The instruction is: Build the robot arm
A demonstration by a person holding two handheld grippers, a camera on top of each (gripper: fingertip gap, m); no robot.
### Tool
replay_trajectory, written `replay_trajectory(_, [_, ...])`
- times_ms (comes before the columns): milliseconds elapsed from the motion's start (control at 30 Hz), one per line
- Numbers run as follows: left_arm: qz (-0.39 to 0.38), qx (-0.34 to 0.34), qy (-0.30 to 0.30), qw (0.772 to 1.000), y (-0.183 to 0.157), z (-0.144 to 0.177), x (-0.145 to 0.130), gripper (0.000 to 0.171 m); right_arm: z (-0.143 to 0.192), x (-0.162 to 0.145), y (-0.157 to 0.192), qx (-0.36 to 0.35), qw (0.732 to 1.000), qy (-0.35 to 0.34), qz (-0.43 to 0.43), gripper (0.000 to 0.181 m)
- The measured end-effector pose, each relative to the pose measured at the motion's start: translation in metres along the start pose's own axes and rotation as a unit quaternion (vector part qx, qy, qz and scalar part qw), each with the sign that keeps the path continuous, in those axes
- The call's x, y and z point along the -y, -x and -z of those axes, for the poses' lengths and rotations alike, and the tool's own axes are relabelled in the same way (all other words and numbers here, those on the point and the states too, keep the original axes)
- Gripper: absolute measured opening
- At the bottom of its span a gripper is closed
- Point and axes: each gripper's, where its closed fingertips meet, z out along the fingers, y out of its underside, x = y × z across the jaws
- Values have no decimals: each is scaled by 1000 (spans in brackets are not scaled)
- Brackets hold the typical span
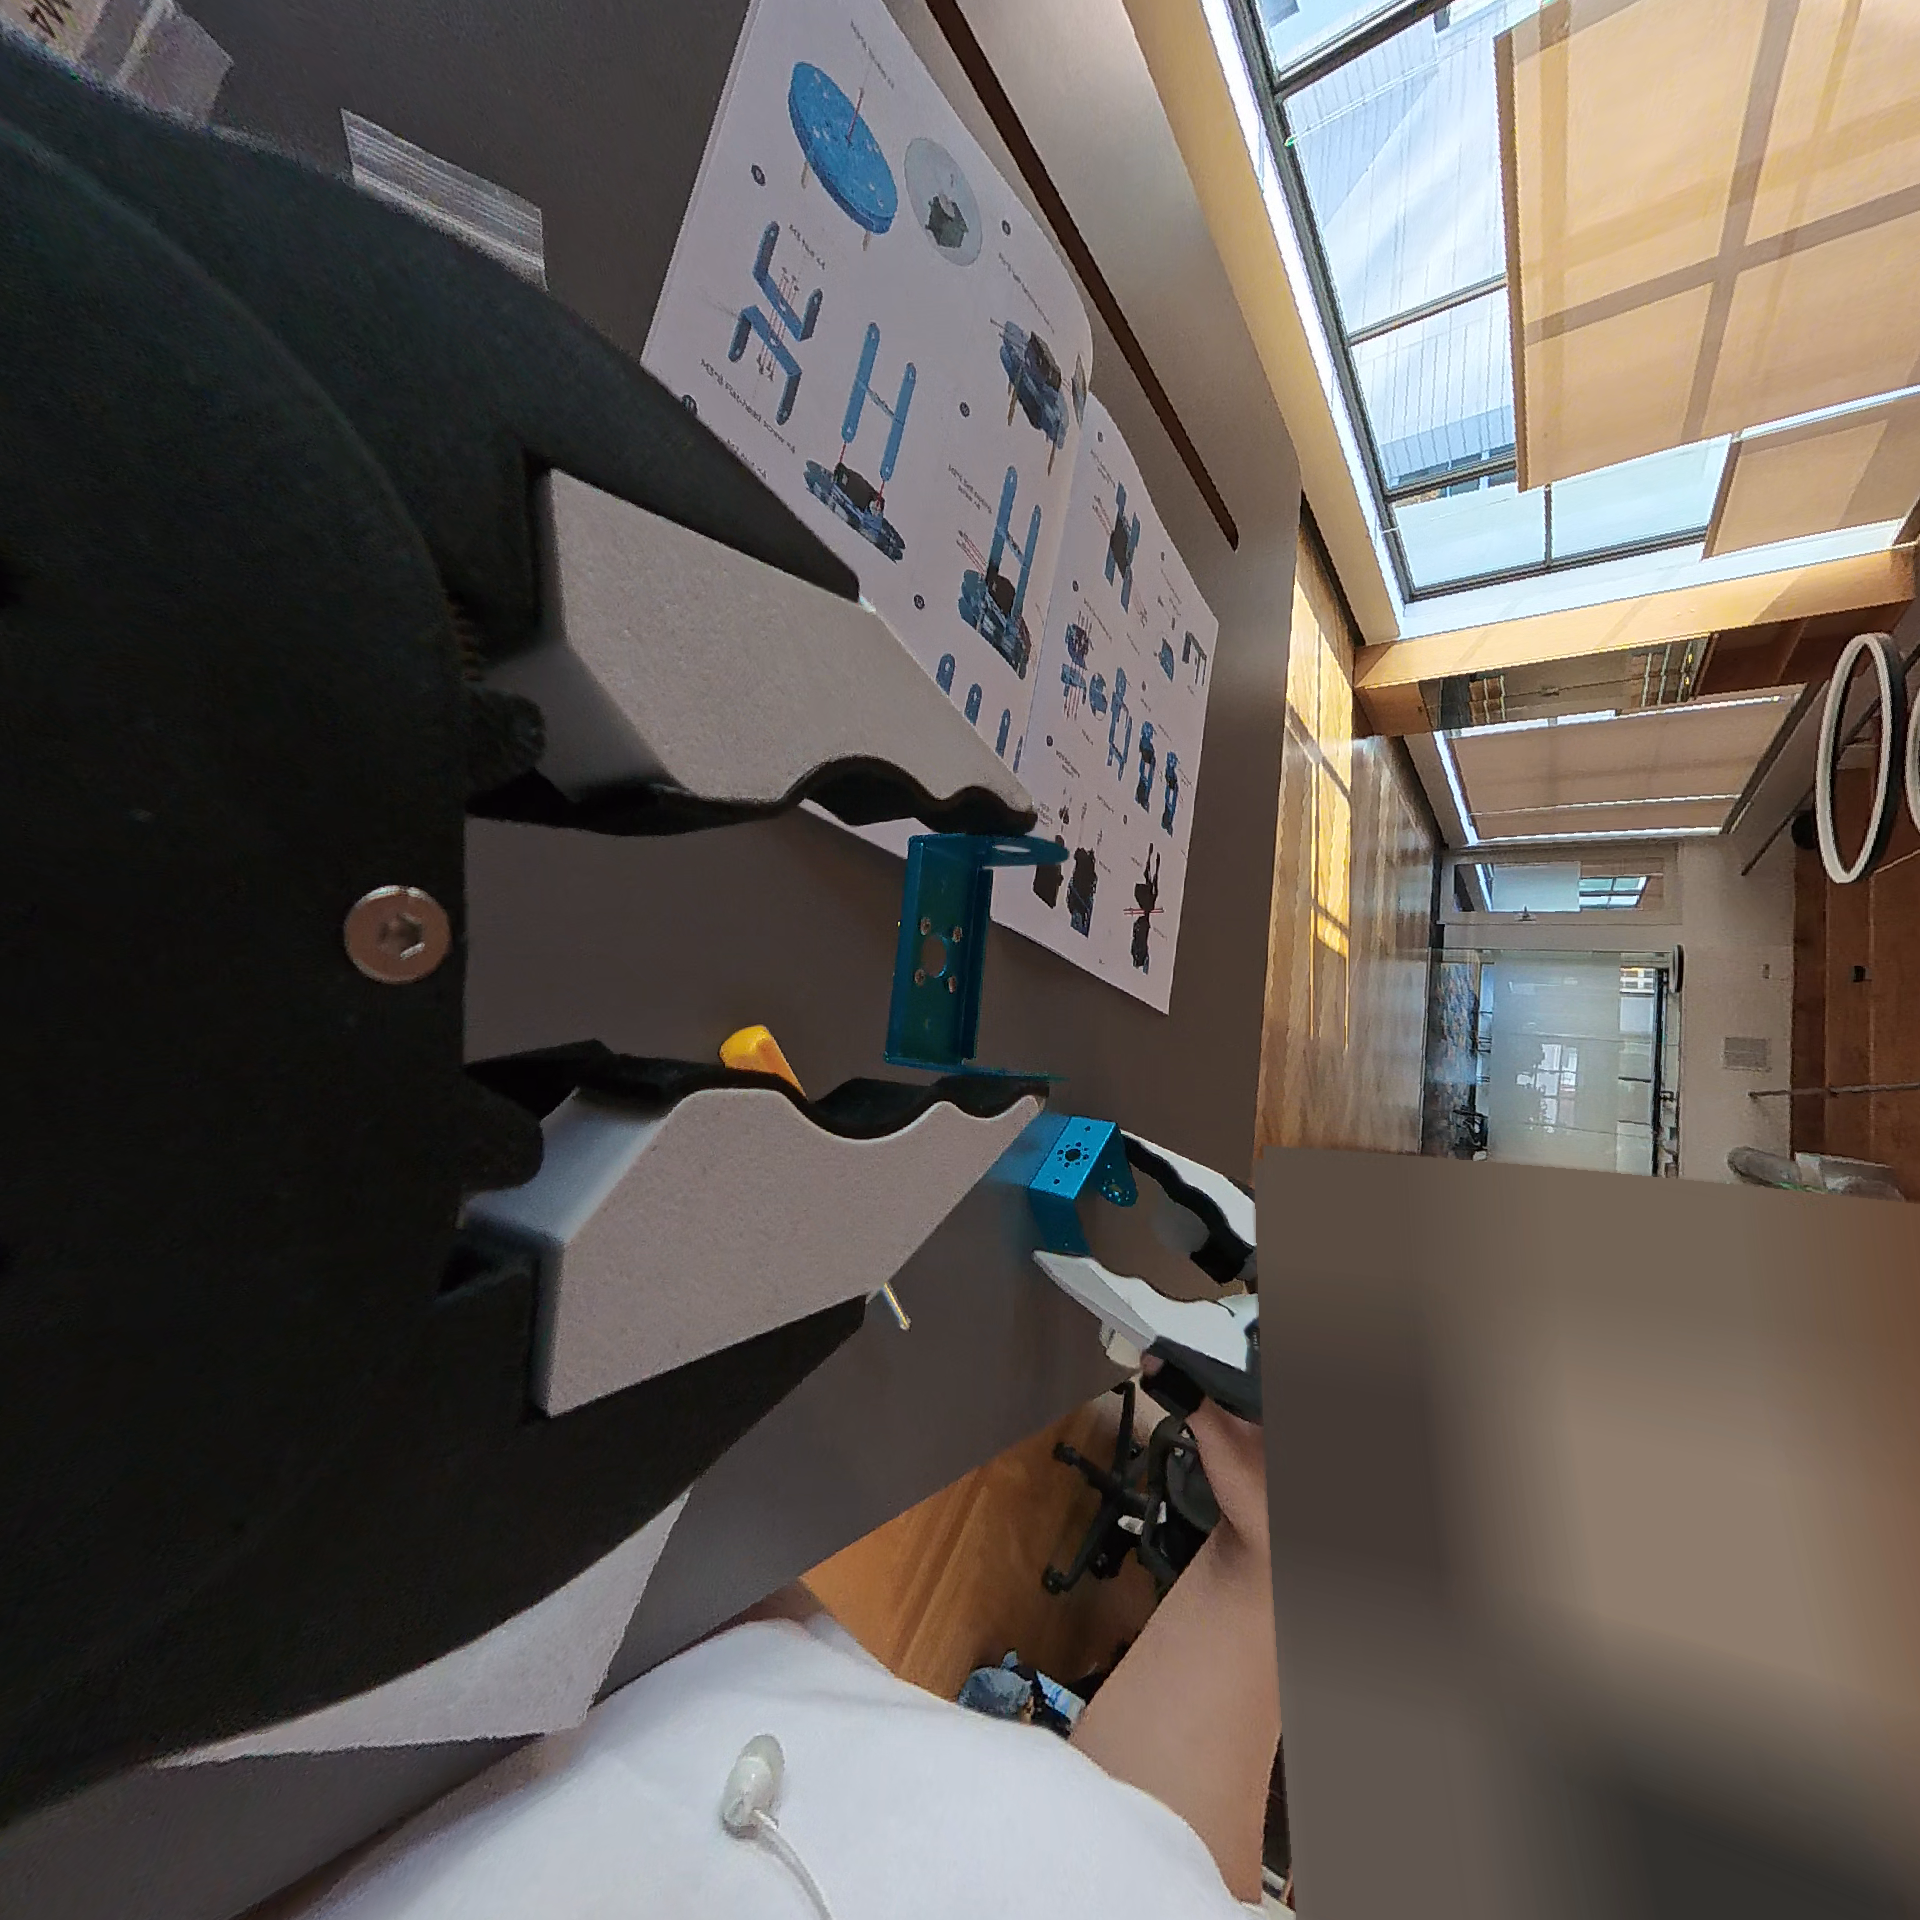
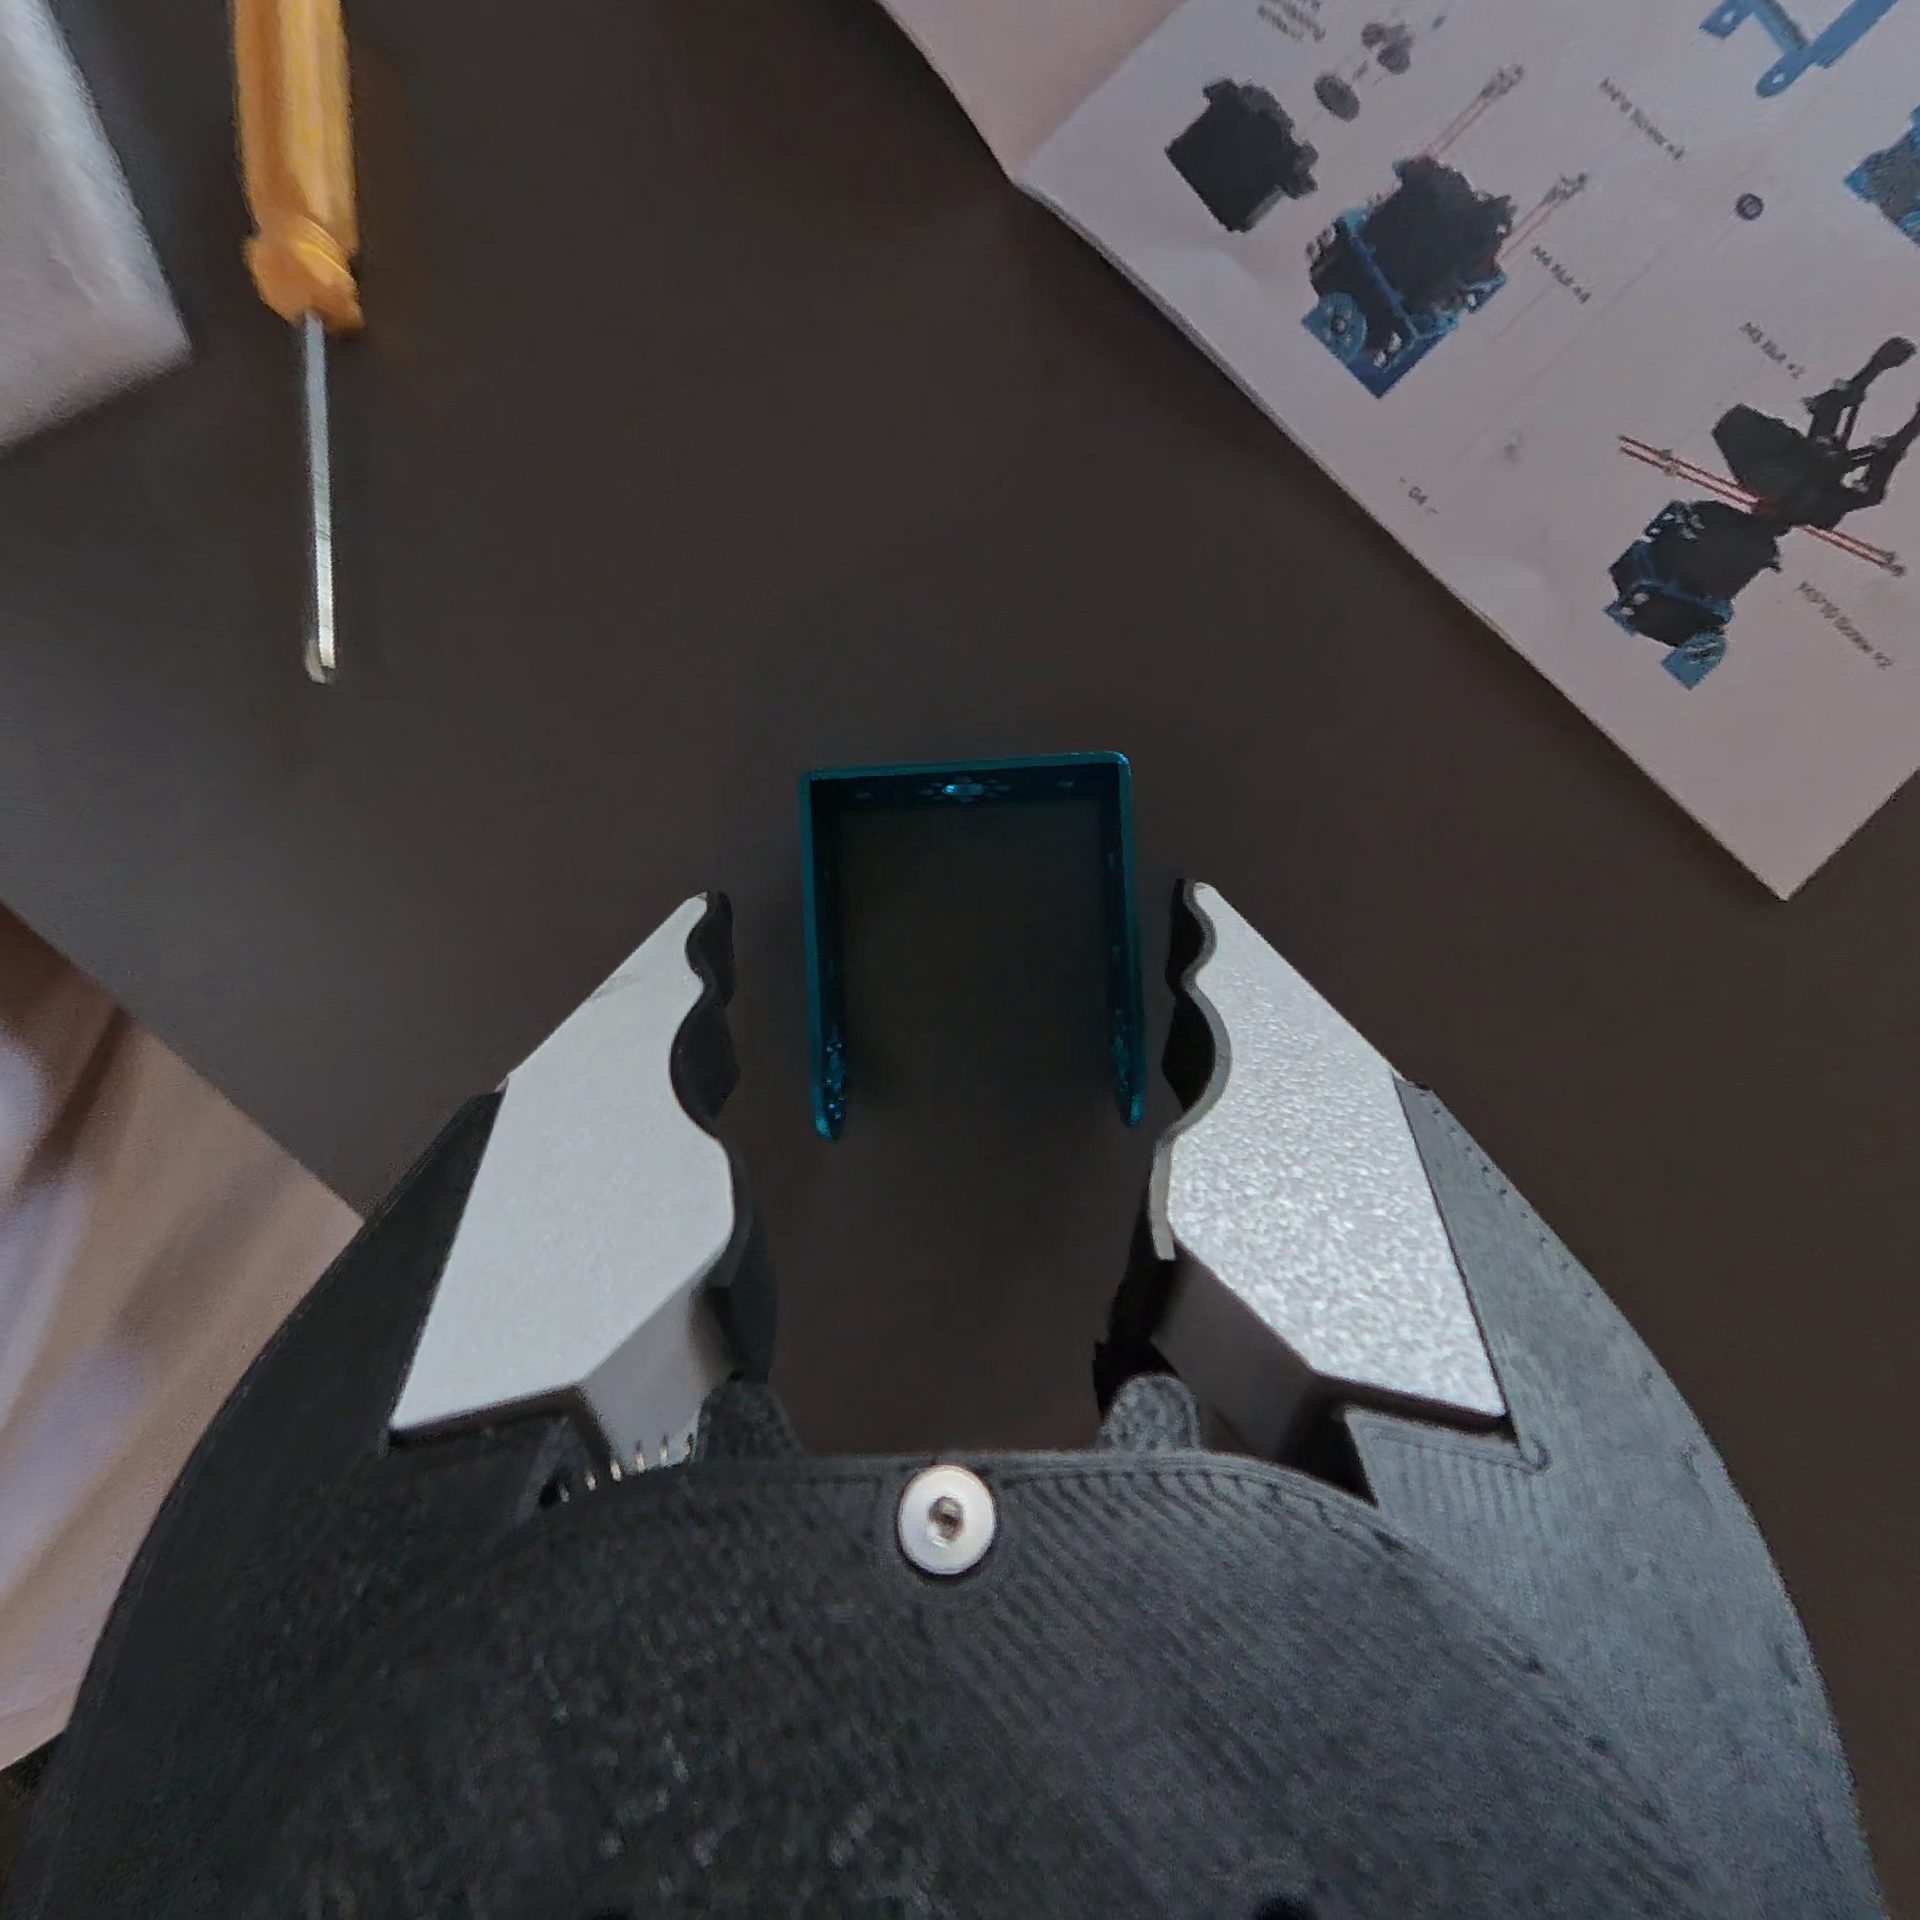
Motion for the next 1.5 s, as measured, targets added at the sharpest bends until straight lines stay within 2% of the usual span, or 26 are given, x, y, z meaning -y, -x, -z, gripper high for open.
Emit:
replay_trajectory(33, [0, 1, 0, 1000, 1, 0, 0, 45, -2, -1, -3, -13, 1000, 8, 8, 80])
replay_trajectory(67, [0, 3, -2, 1000, 1, 1, 1, 46, -3, -1, -5, -21, 999, 16, 18, 66])
replay_trajectory(167, [7, -1, -22, 1000, 2, 8, 11, 45, -3, 11, -1, -14, 1000, 5, 27, 65])
replay_trajectory(267, [22, -27, -71, 997, -5, 16, 31, 46, 3, 59, 19, 44, 993, -107, 25, 64])
replay_trajectory(367, [48, -49, -120, 990, -9, 21, 51, 46, 15, 127, 64, 149, 950, -270, 42, 64])
replay_trajectory(433, [77, -69, -152, 983, -14, 22, 68, 45, 27, 165, 92, 210, 907, -362, 49, 64])
replay_trajectory(500, [90, -87, -168, 978, -21, 21, 85, 45, 37, 192, 118, 270, 864, -423, 49, 64])
replay_trajectory(567, [76, -97, -167, 978, -32, 18, 99, 45, 44, 210, 132, 298, 834, -462, 46, 64])
replay_trajectory(667, [41, -87, -159, 983, -45, 11, 112, 45, 56, 226, 146, 327, 795, -509, 49, 63])
replay_trajectory(767, [17, -67, -167, 984, -53, 7, 122, 45, 66, 233, 151, 340, 767, -541, 47, 64])
replay_trajectory(1000, [28, -69, -197, 978, -66, 3, 128, 45, 80, 235, 158, 352, 734, -580, 43, 63])
replay_trajectory(1033, [30, -65, -198, 977, -64, 4, 127, 45, 78, 235, 159, 346, 739, -576, 48, 62])
replay_trajectory(1067, [32, -59, -199, 978, -62, 5, 127, 45, 70, 235, 158, 330, 757, -561, 56, 62])
replay_trajectory(1133, [36, -48, -202, 978, -57, 11, 126, 45, 48, 229, 154, 289, 808, -504, 95, 61])
replay_trajectory(1167, [39, -42, -202, 978, -55, 16, 125, 45, 35, 223, 148, 264, 837, -465, 115, 54])
replay_trajectory(1233, [40, -25, -199, 979, -49, 25, 122, 45, 14, 204, 121, 204, 885, -393, 148, 54])
replay_trajectory(1300, [39, -12, -197, 980, -46, 35, 119, 45, -6, 182, 97, 183, 917, -322, 149, 55])
replay_trajectory(1400, [37, 1, -191, 981, -41, 46, 112, 45, -37, 148, 68, 154, 949, -238, 135, 56])
replay_trajectory(1500, [44, 9, -191, 981, -36, 51, 107, 45, -53, 122, 58, 122, 960, -197, 155, 56])
